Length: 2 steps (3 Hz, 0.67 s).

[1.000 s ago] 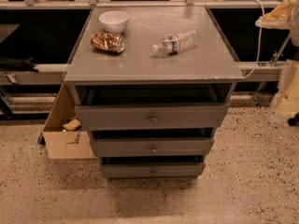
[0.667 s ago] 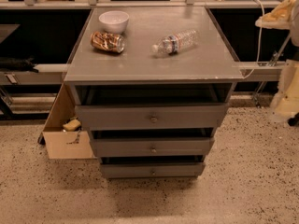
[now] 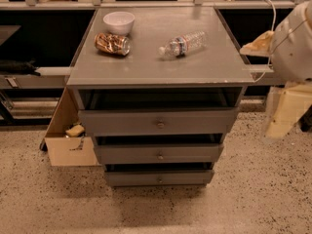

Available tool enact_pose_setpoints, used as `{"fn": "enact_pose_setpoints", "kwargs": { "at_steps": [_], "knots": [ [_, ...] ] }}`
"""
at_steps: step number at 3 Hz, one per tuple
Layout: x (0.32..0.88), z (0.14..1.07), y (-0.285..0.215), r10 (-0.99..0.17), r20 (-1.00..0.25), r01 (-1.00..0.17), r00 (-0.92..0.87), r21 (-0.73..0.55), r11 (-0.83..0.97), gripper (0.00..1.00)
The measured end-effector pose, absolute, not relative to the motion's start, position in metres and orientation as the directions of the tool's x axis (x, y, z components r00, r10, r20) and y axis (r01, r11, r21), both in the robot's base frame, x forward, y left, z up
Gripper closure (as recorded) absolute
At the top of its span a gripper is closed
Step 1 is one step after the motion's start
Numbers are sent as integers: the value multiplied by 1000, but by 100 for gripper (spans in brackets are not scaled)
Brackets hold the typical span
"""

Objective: Open bottom drawer

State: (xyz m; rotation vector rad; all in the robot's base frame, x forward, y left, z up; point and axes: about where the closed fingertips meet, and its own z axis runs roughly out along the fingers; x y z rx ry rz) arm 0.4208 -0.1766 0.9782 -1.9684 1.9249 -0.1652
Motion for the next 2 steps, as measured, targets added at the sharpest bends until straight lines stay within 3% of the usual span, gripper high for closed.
{"fn": "enact_pose_setpoints", "kwargs": {
  "at_steps": [2],
  "knots": [
    [407, 926, -144, -972, -201, -962, 118, -265, -62, 0]
  ]
}}
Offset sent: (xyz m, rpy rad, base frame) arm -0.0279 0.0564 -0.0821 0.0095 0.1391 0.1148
